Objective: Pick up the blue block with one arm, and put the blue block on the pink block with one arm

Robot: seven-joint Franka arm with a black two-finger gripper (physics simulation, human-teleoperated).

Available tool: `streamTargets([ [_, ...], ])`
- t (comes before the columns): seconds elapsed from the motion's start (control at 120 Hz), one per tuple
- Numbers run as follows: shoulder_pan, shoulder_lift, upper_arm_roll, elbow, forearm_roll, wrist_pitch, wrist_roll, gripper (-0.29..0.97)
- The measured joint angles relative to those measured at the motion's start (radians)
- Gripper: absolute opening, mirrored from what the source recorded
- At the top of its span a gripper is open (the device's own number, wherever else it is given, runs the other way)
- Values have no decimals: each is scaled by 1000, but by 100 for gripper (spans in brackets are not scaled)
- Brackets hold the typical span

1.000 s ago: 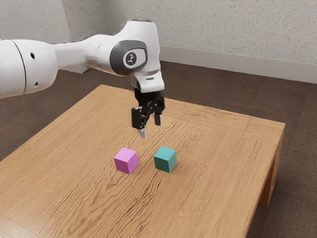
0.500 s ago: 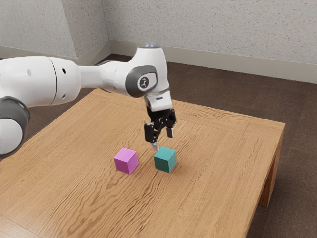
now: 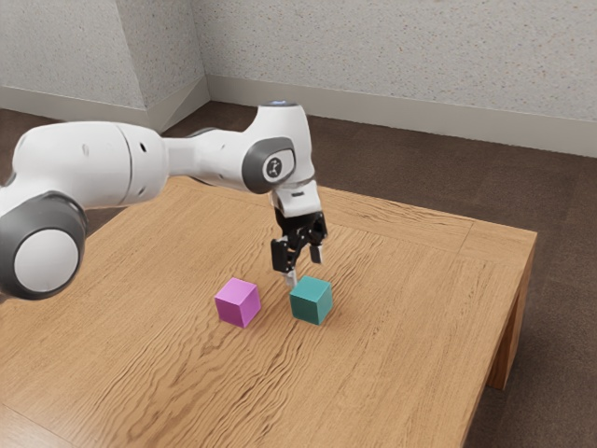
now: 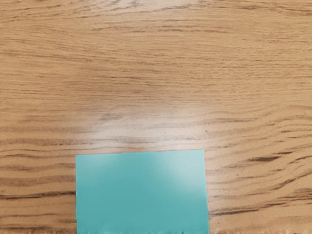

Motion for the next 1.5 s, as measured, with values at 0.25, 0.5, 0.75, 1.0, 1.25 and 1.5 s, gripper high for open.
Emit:
streamTargets([
  [0.25,-4,41,3,13,0,13,12,68],
  [0.5,-6,83,4,12,0,31,22,68],
  [0.75,-6,107,4,10,0,43,28,60],
  [1.0,-4,83,4,7,31,52,31,31],
  [1.25,16,-90,3,-88,74,54,45,32],
  [1.5,83,-283,-1,-301,68,49,67,33],
])
